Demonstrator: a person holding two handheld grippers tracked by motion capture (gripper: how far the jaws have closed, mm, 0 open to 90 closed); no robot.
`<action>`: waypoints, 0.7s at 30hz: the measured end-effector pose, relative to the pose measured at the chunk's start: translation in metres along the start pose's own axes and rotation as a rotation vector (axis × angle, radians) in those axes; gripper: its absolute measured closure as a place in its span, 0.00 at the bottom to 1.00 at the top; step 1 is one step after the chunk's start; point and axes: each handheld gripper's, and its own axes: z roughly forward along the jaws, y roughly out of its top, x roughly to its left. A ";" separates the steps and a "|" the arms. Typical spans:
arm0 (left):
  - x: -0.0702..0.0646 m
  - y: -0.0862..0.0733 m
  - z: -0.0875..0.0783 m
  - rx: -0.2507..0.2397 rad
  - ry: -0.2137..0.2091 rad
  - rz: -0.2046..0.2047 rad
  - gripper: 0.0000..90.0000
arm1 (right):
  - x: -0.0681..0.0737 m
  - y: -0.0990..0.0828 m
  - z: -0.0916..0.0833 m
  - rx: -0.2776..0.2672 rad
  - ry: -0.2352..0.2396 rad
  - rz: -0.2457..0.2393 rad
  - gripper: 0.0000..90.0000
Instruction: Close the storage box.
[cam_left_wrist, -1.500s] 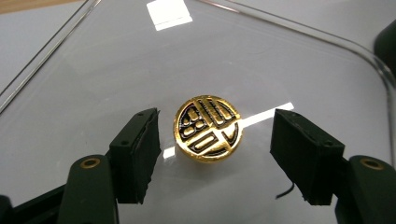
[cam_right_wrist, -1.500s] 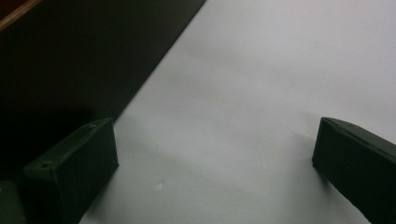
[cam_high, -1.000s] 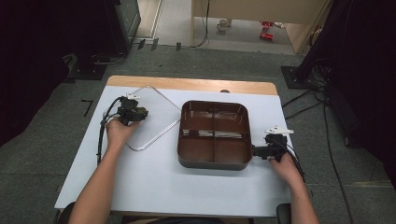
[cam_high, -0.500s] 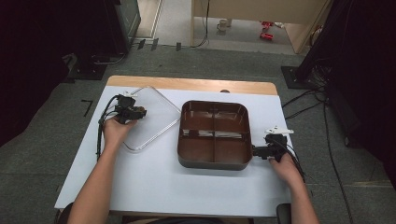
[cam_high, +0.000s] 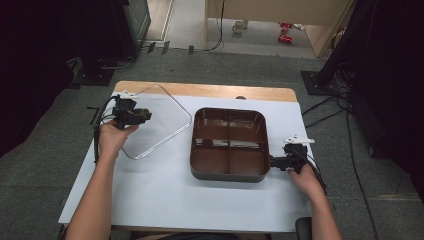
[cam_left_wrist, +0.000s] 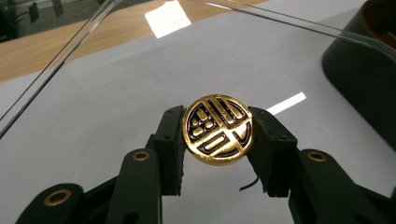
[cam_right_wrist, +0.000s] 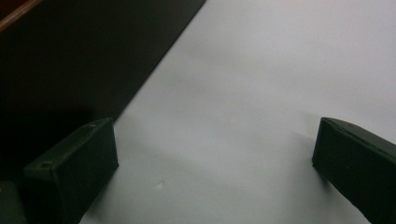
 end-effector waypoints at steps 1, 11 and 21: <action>0.000 0.000 0.000 0.000 0.000 0.000 0.66 | 0.000 0.000 0.000 0.000 0.000 0.000 0.00; -0.019 0.017 -0.030 -0.061 -0.060 0.052 0.66 | 0.000 0.000 0.000 0.001 0.000 0.000 0.00; -0.055 0.036 -0.043 -0.104 -0.151 0.144 0.66 | 0.000 0.000 0.000 0.000 0.001 -0.001 0.00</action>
